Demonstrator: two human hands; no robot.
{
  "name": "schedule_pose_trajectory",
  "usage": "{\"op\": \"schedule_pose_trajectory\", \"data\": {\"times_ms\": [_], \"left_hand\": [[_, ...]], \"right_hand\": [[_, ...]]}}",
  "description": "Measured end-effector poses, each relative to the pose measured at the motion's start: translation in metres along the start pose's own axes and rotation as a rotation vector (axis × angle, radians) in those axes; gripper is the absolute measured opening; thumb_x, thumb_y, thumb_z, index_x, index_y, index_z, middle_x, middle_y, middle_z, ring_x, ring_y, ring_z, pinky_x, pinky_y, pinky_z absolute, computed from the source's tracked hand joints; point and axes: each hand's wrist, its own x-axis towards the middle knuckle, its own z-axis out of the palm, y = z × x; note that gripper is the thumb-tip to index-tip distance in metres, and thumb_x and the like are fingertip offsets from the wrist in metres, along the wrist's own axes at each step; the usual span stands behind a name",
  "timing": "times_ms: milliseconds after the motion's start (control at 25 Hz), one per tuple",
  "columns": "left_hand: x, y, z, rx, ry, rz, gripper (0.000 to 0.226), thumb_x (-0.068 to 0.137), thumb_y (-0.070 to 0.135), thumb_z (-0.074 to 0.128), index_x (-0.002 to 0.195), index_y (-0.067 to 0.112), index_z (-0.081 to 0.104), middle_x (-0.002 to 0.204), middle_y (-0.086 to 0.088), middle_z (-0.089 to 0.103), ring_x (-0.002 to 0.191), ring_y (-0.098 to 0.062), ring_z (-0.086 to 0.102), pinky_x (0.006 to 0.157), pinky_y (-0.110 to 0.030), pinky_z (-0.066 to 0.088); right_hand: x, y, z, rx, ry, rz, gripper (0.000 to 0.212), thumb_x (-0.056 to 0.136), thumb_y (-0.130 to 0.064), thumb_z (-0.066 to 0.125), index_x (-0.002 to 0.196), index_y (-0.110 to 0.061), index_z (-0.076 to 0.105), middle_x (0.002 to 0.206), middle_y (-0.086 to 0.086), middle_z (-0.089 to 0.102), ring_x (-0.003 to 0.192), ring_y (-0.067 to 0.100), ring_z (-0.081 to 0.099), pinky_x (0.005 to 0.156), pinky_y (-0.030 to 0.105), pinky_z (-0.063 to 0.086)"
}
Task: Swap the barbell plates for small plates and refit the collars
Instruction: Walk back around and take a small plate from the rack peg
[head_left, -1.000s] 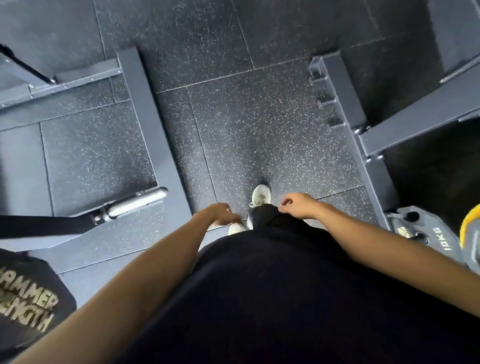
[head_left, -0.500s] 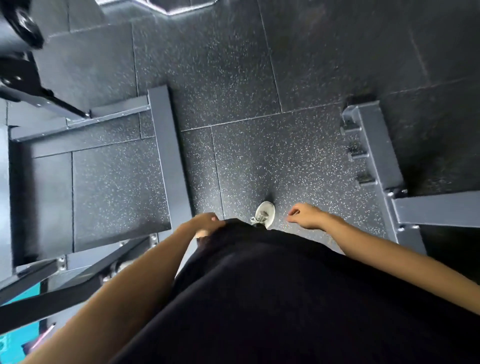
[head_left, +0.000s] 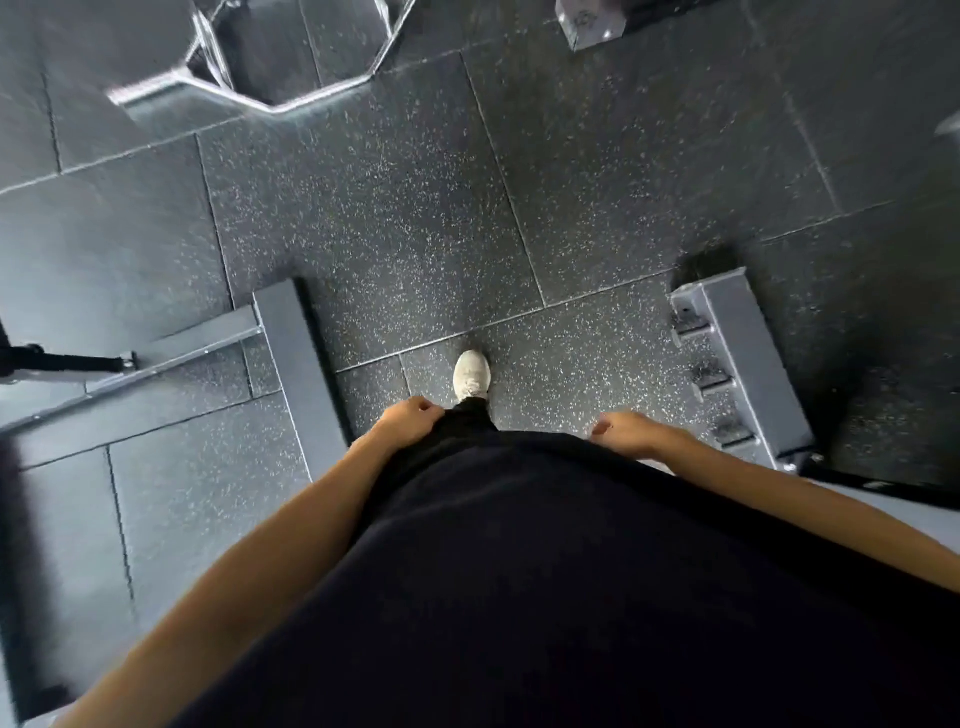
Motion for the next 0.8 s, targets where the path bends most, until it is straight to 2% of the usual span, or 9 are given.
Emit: {"op": "schedule_pose_trajectory", "data": {"times_ms": [80,160,280,360,440,560,680,800], "left_hand": [[0.038,0.041,-0.061,0.087,-0.035,0.061,0.035,0.095,0.038,0.052,0.118,0.014,0.063,0.117,-0.006,0.064,0.111,-0.028,0.058,0.092,-0.03,0.042],[0.074,0.084,-0.115,0.155,-0.099,0.131,0.034,0.097,0.032,0.051,0.114,0.006,0.063,0.106,-0.011,0.063,0.096,-0.027,0.06,0.081,-0.03,0.043],[0.118,0.148,-0.179,0.18,-0.19,0.193,0.025,0.094,0.029,0.054,0.099,0.006,0.059,0.092,-0.015,0.054,0.077,-0.021,0.048,0.068,-0.028,0.037],[0.154,0.196,-0.21,0.179,-0.199,0.215,0.026,0.094,0.028,0.054,0.102,0.004,0.058,0.095,-0.016,0.055,0.083,-0.023,0.051,0.074,-0.031,0.042],[0.192,0.245,-0.232,0.254,-0.218,0.176,0.032,0.099,0.024,0.051,0.121,0.002,0.056,0.112,-0.017,0.059,0.098,-0.03,0.059,0.085,-0.035,0.047],[0.244,0.319,-0.257,0.454,-0.323,0.183,0.037,0.1,0.027,0.048,0.13,0.005,0.052,0.127,-0.016,0.057,0.112,-0.034,0.059,0.095,-0.039,0.047],[0.289,0.42,-0.294,0.561,-0.283,0.171,0.043,0.099,0.031,0.049,0.133,0.005,0.051,0.129,-0.016,0.058,0.114,-0.033,0.059,0.091,-0.033,0.046],[0.327,0.534,-0.331,0.569,-0.17,0.265,0.036,0.098,0.03,0.05,0.125,0.006,0.058,0.127,-0.013,0.06,0.115,-0.03,0.057,0.089,-0.031,0.042]], "right_hand": [[0.022,-0.026,-0.051,0.072,0.028,0.037,0.032,0.093,-0.031,0.06,0.113,-0.007,0.063,0.116,0.011,0.066,0.103,0.024,0.062,0.089,0.033,0.048],[0.042,-0.055,-0.106,0.233,0.137,0.02,0.029,0.091,-0.029,0.061,0.11,-0.008,0.065,0.115,0.01,0.067,0.101,0.023,0.062,0.09,0.033,0.048],[0.064,-0.091,-0.179,0.417,0.312,0.012,0.026,0.091,-0.028,0.06,0.107,-0.01,0.068,0.11,0.006,0.068,0.103,0.022,0.061,0.092,0.033,0.045],[0.085,-0.104,-0.225,0.501,0.339,0.039,0.028,0.09,-0.029,0.06,0.111,-0.012,0.069,0.113,0.005,0.067,0.108,0.022,0.06,0.095,0.032,0.044],[0.114,-0.101,-0.266,0.538,0.32,0.065,0.029,0.089,-0.028,0.06,0.109,-0.008,0.069,0.113,0.008,0.068,0.107,0.025,0.061,0.092,0.033,0.045],[0.154,-0.088,-0.335,0.442,0.207,0.077,0.035,0.093,-0.028,0.054,0.108,0.001,0.068,0.116,0.018,0.066,0.112,0.031,0.059,0.092,0.035,0.044],[0.176,-0.069,-0.431,0.492,0.216,0.148,0.035,0.095,-0.026,0.054,0.116,0.0,0.065,0.125,0.017,0.062,0.116,0.031,0.056,0.094,0.031,0.042],[0.195,-0.049,-0.526,0.611,0.288,0.198,0.032,0.092,-0.026,0.059,0.114,-0.002,0.065,0.113,0.015,0.066,0.104,0.03,0.061,0.085,0.031,0.047]]}}
